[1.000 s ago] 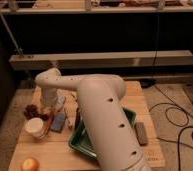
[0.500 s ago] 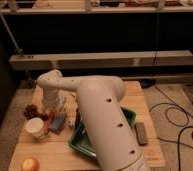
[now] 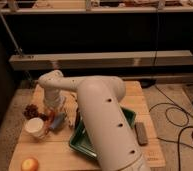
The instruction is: Place pepper in paper cup
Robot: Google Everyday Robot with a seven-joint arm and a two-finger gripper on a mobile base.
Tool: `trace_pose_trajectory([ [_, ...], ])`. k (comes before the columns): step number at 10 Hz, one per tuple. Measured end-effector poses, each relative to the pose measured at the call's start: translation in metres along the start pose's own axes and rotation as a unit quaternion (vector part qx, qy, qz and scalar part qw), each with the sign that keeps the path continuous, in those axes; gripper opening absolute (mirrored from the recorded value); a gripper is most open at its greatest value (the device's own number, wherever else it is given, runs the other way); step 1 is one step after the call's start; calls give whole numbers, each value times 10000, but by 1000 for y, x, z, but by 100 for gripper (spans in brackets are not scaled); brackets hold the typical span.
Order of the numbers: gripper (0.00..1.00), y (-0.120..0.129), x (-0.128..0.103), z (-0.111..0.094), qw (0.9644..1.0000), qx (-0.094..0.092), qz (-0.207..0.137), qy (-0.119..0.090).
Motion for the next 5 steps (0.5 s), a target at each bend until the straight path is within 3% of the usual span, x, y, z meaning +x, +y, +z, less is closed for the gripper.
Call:
trace_pose_trajectory([
  [2,11,-3,-1,-3,10000,89,12,-12],
  [4,0,-5,-3,-5,9998,207,14,-61],
  [5,0,-5,-3,-8,9995,308,40,-78],
])
